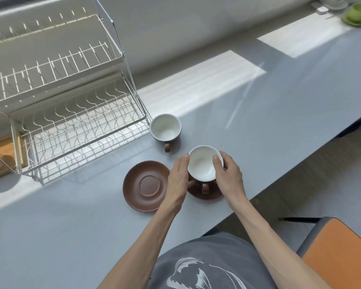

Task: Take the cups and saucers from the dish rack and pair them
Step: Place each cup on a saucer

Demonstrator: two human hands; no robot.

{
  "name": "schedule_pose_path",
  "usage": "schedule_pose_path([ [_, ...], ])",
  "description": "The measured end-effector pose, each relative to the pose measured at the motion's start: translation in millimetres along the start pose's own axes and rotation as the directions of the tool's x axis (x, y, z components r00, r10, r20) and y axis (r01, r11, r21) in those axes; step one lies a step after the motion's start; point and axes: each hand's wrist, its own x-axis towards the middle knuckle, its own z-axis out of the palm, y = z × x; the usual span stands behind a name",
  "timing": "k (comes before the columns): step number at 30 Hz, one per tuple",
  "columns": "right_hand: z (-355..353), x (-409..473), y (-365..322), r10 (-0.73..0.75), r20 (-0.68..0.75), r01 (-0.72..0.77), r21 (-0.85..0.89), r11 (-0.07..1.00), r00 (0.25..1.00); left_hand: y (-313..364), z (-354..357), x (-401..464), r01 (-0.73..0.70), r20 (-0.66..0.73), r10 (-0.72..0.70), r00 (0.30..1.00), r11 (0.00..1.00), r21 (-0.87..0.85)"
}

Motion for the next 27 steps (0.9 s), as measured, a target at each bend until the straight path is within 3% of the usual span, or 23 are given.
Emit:
schedule_pose_path([
  [10,-1.6,-10.4,6.2,0.007,-0.009,-0.006,0.018,1.0,1.0,-8.7,2.2,-6.3,0.072,0.018,-0.071,0.997,0.996,-0.061],
  [18,-4.8,-5.8,11.3,0.021,0.004,-0.02,-0.027,0.999,1.0,-4.7,5.6,-5.4,0.091,0.015,-0.091,0.996,0.996,0.0],
  [23,-13.8,16.0,6.6,0.027,0.14,0.009,-0.253,0.967,0.99,8.8,-9.2,11.3,0.107,0.094,-0.142,0.985,0.945,0.308],
  [27,-15.5,35.0,-15.2,-0.043,0.19,0.133,-0.496,0.858,0.981,35.2,-31.9,27.5,0.045,0.142,-0.175,0.974,0.77,0.637],
])
